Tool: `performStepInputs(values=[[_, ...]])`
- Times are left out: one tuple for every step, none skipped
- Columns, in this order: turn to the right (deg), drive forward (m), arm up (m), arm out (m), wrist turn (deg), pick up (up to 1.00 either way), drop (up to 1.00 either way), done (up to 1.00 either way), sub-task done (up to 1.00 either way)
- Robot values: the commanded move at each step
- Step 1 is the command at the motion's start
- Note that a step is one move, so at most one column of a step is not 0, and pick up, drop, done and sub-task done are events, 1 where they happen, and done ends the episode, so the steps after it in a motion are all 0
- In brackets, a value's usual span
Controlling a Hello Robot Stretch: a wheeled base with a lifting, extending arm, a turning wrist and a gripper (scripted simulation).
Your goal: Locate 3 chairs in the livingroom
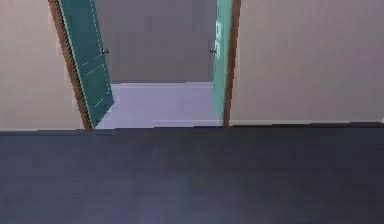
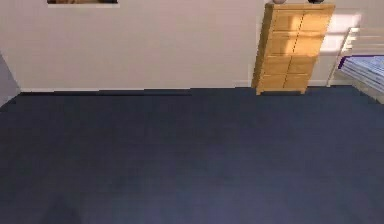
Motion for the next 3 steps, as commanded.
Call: performStepInputs(values=[[0.0,1.0,0.0,0.0,0.0,0.0,0.0,0.0,0.0],[-3.0,0.0,0.0,0.0,0.0,0.0,0.0,0.0,0.0],[-12.0,0.0,0.0,0.0,0.0,0.0,0.0,0.0,0.0]])
